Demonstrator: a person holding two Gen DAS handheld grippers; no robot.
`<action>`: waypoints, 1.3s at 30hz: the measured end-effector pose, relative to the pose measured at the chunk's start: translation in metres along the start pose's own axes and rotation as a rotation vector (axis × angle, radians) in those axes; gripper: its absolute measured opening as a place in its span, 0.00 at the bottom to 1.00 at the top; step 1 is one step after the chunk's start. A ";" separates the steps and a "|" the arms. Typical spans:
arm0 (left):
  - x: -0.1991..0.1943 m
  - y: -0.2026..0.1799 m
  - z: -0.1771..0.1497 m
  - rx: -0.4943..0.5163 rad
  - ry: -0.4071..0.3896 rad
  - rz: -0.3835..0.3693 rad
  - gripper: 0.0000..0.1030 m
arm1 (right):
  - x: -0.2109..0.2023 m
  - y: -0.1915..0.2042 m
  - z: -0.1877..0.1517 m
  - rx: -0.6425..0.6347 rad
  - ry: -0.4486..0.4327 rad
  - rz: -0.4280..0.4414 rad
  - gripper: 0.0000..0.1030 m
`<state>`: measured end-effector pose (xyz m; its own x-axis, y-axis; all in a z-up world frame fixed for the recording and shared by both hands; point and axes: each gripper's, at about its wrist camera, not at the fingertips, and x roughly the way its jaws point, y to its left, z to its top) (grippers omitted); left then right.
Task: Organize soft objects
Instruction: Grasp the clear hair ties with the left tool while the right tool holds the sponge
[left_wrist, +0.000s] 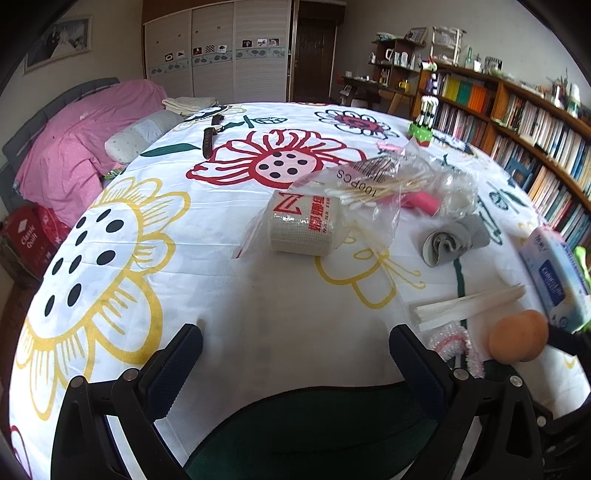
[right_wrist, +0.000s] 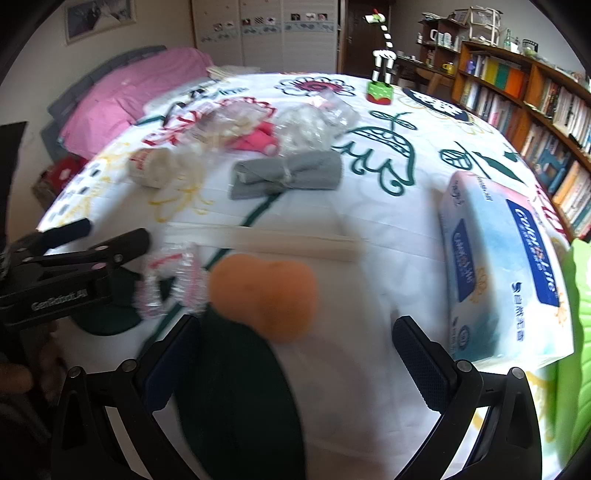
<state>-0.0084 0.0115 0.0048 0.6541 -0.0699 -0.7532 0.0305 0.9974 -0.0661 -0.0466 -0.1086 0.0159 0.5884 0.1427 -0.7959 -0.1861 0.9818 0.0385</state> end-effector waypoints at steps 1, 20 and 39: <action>-0.002 0.003 0.000 -0.012 -0.006 -0.010 1.00 | -0.002 0.002 -0.001 -0.001 -0.006 0.013 1.00; -0.014 0.013 -0.004 -0.037 -0.014 -0.047 1.00 | -0.002 0.004 0.013 0.015 -0.024 0.102 0.53; -0.014 -0.040 -0.008 0.102 0.042 -0.182 0.81 | -0.047 -0.022 -0.006 0.078 -0.146 0.166 0.52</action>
<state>-0.0247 -0.0279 0.0132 0.5989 -0.2476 -0.7616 0.2227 0.9650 -0.1385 -0.0746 -0.1373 0.0486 0.6635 0.3137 -0.6793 -0.2312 0.9494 0.2126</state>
